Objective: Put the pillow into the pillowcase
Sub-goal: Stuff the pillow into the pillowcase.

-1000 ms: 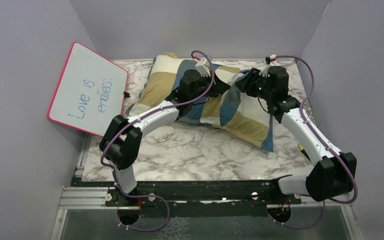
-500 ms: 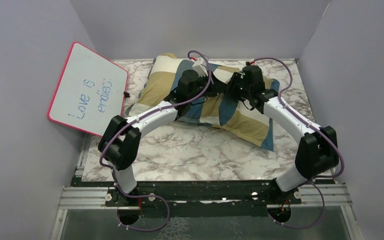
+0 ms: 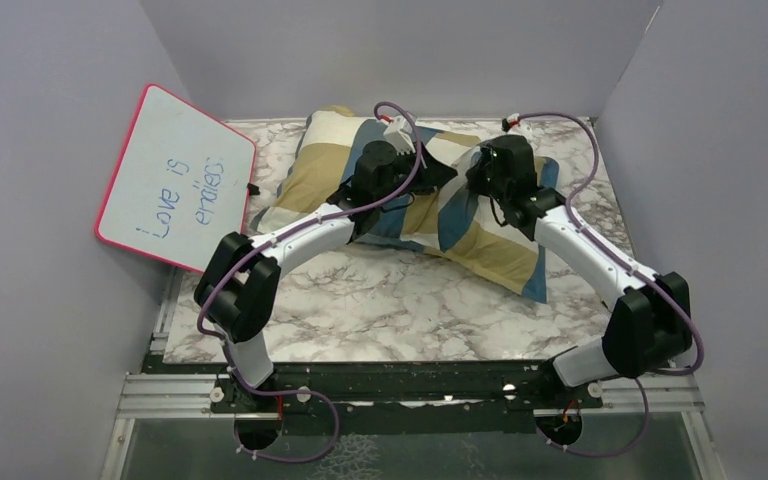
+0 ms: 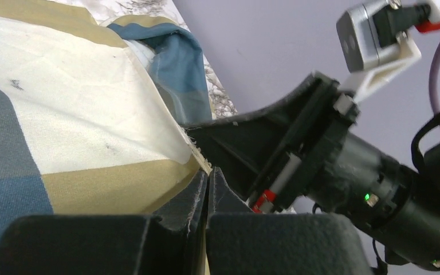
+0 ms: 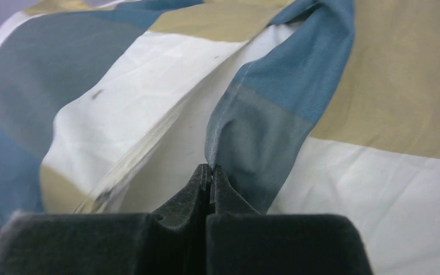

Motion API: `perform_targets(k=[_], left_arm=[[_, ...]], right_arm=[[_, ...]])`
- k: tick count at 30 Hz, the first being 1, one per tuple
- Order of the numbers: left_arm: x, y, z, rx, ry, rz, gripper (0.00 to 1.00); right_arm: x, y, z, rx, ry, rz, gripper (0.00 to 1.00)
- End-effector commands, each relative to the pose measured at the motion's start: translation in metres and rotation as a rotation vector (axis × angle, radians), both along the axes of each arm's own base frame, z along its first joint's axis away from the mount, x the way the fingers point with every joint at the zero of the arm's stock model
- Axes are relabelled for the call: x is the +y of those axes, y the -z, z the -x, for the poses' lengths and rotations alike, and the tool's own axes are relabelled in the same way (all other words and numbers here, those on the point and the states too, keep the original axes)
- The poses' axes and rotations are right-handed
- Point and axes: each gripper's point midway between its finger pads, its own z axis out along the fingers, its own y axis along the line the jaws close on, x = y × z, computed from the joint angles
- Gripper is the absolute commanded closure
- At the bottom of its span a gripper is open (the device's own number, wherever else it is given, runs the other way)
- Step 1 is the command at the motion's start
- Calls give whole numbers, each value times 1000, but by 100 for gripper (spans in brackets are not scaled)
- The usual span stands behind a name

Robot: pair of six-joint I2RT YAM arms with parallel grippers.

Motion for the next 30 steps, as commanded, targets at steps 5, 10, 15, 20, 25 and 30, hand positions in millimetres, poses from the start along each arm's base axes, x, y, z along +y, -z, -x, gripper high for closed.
perform_targets(k=[5, 10, 15, 20, 25, 30], left_arm=[[-7, -39, 11, -46, 40, 95, 100], [-12, -37, 5, -27, 39, 116, 100], [-18, -39, 3, -11, 47, 140, 100], [-18, -45, 7, -15, 55, 152, 100], [-15, -42, 27, -22, 106, 132, 100], [-4, -30, 43, -23, 128, 75, 100]], right_arm=[[95, -52, 57, -322, -581, -443, 100], [126, -65, 79, -374, -798, -622, 100], [136, -60, 79, -404, -854, -695, 100], [131, -4, 70, -320, -762, -655, 100], [112, 21, 58, -223, -628, -499, 96], [69, 1, 63, -109, -427, -324, 60]])
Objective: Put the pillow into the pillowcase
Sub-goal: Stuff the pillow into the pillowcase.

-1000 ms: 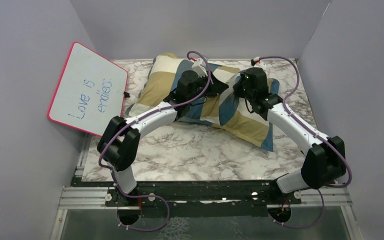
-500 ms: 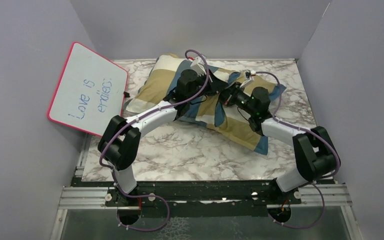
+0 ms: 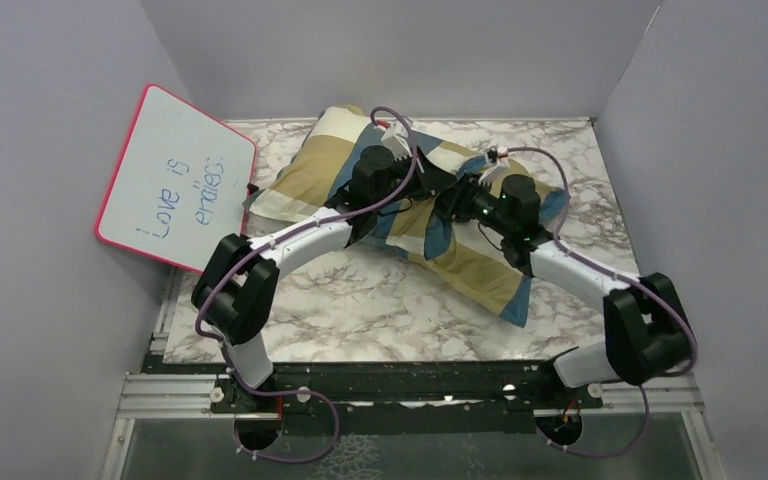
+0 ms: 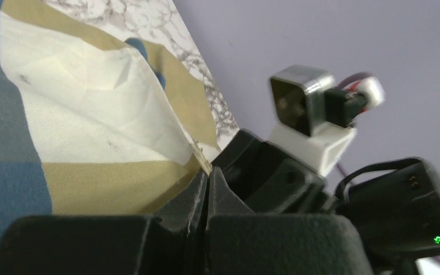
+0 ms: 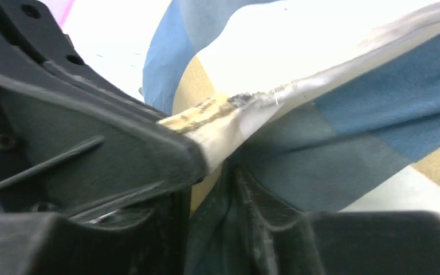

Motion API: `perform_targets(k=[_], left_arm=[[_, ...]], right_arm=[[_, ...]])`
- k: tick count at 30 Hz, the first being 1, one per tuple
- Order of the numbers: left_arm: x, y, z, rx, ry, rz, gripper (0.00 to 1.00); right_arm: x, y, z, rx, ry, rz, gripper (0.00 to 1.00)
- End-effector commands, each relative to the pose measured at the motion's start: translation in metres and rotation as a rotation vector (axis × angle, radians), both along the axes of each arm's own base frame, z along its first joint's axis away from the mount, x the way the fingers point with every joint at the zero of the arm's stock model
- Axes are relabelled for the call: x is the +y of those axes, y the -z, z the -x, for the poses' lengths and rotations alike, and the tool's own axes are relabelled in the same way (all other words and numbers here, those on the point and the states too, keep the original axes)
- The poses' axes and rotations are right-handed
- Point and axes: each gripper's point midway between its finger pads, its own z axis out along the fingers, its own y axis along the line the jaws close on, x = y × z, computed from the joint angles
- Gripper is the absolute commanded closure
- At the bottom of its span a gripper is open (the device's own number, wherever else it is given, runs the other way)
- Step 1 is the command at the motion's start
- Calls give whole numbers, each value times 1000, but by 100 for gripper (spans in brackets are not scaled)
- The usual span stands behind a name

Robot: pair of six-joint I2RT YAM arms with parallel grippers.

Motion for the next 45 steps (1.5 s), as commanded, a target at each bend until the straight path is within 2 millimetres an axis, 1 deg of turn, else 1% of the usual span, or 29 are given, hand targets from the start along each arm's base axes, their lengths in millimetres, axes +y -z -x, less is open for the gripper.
perform_targets(k=[1, 2, 4, 6, 8, 10, 12, 15, 17, 19, 22, 26, 28, 30, 32, 34, 39, 42, 45], left_arm=[[0, -33, 38, -91, 99, 30, 100], [2, -33, 39, -95, 96, 25, 100], [3, -32, 44, -107, 101, 17, 100], [4, -31, 46, -108, 99, 11, 100], [3, -28, 48, -110, 99, 4, 100], [3, -25, 49, -108, 102, -1, 100], [2, -21, 49, -100, 102, -5, 100], [-1, -19, 48, -97, 104, -6, 100], [-4, -16, 48, -94, 106, -12, 100], [-7, -13, 49, -86, 109, -15, 100], [-10, -12, 50, -80, 117, -12, 100], [-8, -11, 50, -85, 96, -22, 100], [-5, -10, 47, -88, 78, -29, 100], [-5, -9, 45, -84, 66, -31, 100], [-2, -8, 40, -68, 33, -32, 100], [2, -9, 34, -71, -11, -39, 100], [15, -18, 17, -92, -126, -52, 100], [16, -27, 13, -105, -150, -39, 100], [17, -34, 10, -100, -169, -19, 100]], right_arm=[[-43, -19, 8, 59, 181, 217, 55], [-50, -24, 11, 61, 200, 249, 53], [-70, -27, 12, 83, 283, 319, 53], [-85, -31, 11, 68, 347, 357, 52], [-100, -38, 4, 45, 407, 393, 53], [-112, -48, -6, 25, 459, 433, 54], [-121, -53, -18, 24, 501, 470, 54], [-124, -57, -35, 43, 525, 485, 54], [-118, -53, -44, 70, 530, 452, 53], [-115, -42, -55, 105, 547, 436, 53], [-122, -16, -67, 188, 612, 471, 53], [-111, 0, -74, 209, 568, 465, 54], [-110, 7, -73, 230, 570, 460, 54], [-111, 10, -73, 242, 583, 451, 53], [-110, 7, -72, 246, 581, 428, 50], [-112, 0, -70, 234, 592, 418, 50], [-130, -19, -60, 199, 658, 451, 51], [-131, -25, -51, 185, 646, 436, 52], [-125, -27, -45, 174, 613, 403, 55]])
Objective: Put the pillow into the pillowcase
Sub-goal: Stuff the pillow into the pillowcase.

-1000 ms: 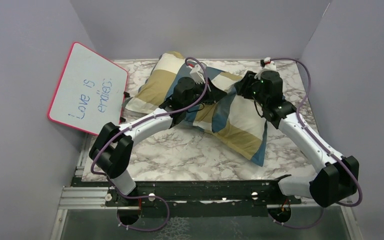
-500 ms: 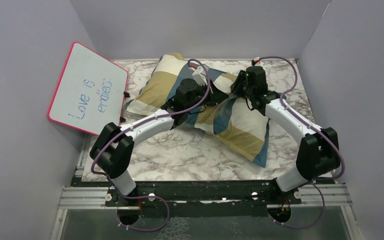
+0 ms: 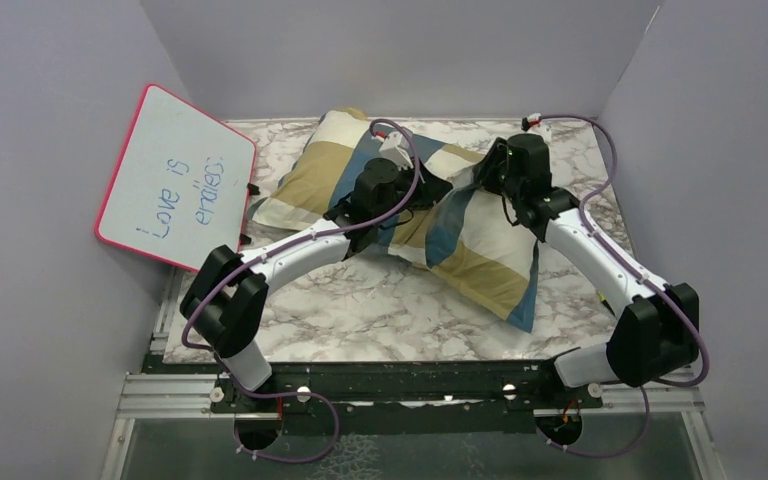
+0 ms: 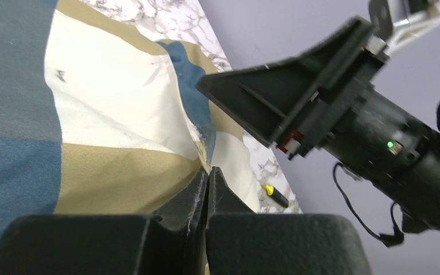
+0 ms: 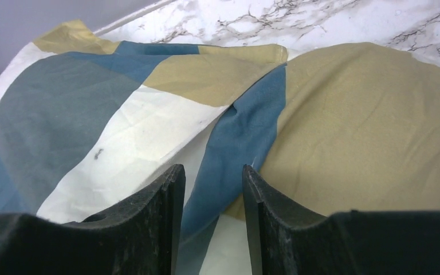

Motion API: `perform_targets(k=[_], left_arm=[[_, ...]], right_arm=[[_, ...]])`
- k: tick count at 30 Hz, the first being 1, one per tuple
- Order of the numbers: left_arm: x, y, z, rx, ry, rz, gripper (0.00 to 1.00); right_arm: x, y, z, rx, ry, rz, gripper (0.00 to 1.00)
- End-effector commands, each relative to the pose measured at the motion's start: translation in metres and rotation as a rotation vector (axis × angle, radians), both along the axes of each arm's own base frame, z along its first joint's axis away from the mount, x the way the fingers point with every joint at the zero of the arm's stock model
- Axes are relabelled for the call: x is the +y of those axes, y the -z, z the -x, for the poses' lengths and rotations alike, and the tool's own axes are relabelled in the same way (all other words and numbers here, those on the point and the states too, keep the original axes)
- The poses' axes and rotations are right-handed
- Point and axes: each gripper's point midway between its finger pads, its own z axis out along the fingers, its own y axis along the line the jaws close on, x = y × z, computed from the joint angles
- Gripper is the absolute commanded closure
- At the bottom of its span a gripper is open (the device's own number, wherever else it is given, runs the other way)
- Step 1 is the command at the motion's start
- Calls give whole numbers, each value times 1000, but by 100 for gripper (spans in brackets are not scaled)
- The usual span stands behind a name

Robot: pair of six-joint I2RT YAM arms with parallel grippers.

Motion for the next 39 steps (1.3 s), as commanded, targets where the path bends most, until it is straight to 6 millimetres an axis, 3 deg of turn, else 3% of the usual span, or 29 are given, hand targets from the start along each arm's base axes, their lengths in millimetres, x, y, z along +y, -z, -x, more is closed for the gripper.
perform_targets(k=[1, 8, 13, 16, 18, 22, 27, 32, 36, 39], left_arm=[[5, -46, -9, -68, -70, 74, 100], [-4, -56, -5, -70, -29, 104, 100], [-9, -71, -4, -95, -4, 157, 100], [-18, -78, -3, -100, 36, 178, 100], [-21, -78, -2, -92, 51, 188, 100], [-25, -78, 1, -85, 73, 201, 100], [-32, -85, 4, -89, 109, 243, 100], [-43, -93, 4, -83, 156, 284, 100], [-49, -98, 13, -87, 195, 303, 100], [-56, -107, 26, -113, 247, 319, 100]], right_arm=[[-2, -5, 11, -19, -8, -16, 55], [16, 9, -10, 12, -45, -46, 48], [41, 28, -25, 27, -102, -145, 50], [58, 13, -34, -58, -162, -222, 81], [66, -9, -34, -146, -199, -284, 98], [80, -54, -28, -354, -284, -423, 100], [110, -73, -15, -457, -475, -569, 100], [103, -92, -5, -594, -455, -693, 100], [80, -96, -22, -642, -289, -709, 100], [70, -84, -39, -621, -191, -713, 100]])
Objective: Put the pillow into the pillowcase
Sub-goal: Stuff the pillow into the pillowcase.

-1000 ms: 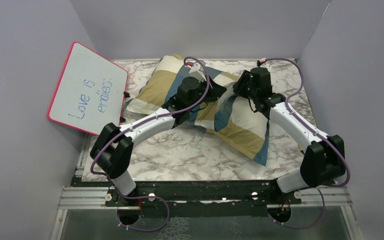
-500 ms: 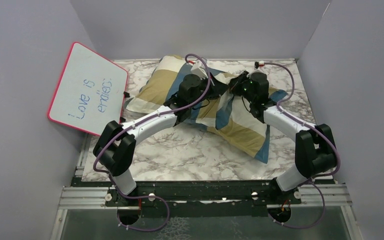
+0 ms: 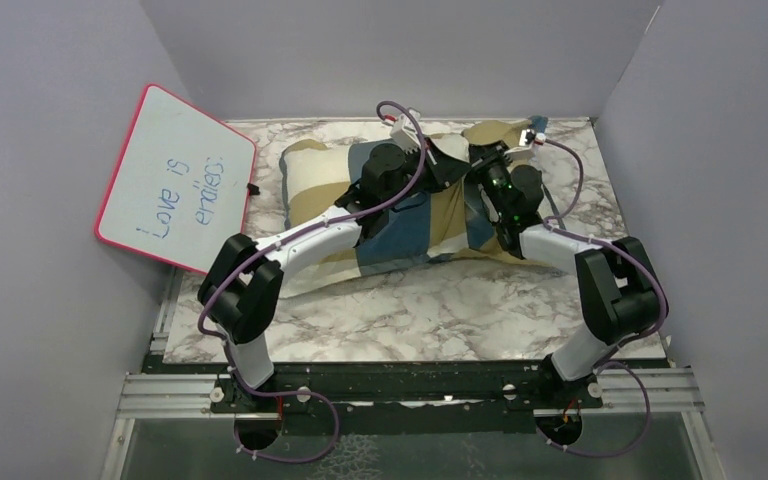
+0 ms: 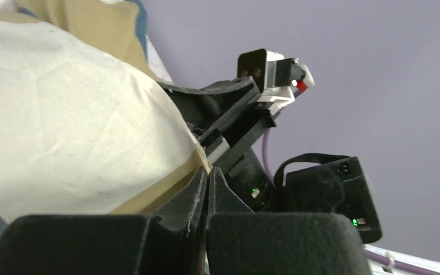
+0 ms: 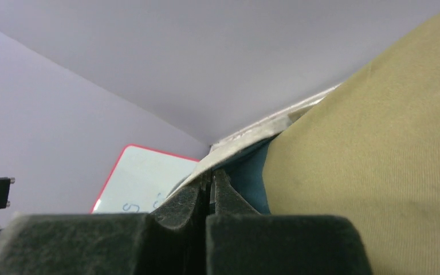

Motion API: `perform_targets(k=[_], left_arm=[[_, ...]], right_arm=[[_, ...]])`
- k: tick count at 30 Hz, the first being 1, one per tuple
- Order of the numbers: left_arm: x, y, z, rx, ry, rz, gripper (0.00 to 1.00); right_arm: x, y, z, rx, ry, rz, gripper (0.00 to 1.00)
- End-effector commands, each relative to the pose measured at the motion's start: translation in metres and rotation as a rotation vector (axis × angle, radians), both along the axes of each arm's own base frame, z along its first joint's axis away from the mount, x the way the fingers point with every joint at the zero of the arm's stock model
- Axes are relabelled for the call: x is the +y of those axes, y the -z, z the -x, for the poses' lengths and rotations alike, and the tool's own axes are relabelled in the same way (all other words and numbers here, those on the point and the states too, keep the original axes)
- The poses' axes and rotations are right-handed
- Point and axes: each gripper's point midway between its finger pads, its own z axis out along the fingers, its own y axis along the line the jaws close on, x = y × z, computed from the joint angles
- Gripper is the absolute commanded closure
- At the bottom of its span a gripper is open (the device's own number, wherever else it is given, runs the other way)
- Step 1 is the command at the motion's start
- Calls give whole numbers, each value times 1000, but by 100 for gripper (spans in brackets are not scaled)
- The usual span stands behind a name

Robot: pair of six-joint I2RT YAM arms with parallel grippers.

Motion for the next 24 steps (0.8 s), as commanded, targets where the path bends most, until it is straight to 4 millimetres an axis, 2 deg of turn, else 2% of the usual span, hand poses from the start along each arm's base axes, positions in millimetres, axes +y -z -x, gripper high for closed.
perform_targets(k=[1, 4, 7, 9, 12, 15, 18, 22, 24], left_arm=[[-27, -67, 44, -136, 187, 154, 100], [-30, -67, 50, -149, 204, 162, 100], [-31, -59, 41, -146, 180, 150, 100], [-27, -53, 29, -151, 141, 134, 100], [-15, -50, 7, -159, 89, 98, 100], [-7, -45, -10, -175, 34, 34, 100], [-3, -40, -16, -181, 11, 6, 100], [0, -35, -21, -176, -3, -6, 100], [0, -35, -25, -178, -11, -18, 100]], right_arm=[[-4, -40, -11, -115, 78, -140, 100], [-3, -22, -27, -57, 106, -121, 100], [1, -6, -33, -24, 107, -33, 98], [1, 8, -35, 62, 103, 53, 87], [-7, 16, -29, 156, 87, 263, 68], [-18, 27, -12, 229, 0, 449, 52], [-37, 36, 13, 268, -48, 571, 43], [-63, 35, 47, 289, -50, 652, 42], [-63, 24, 62, 251, -87, 667, 45]])
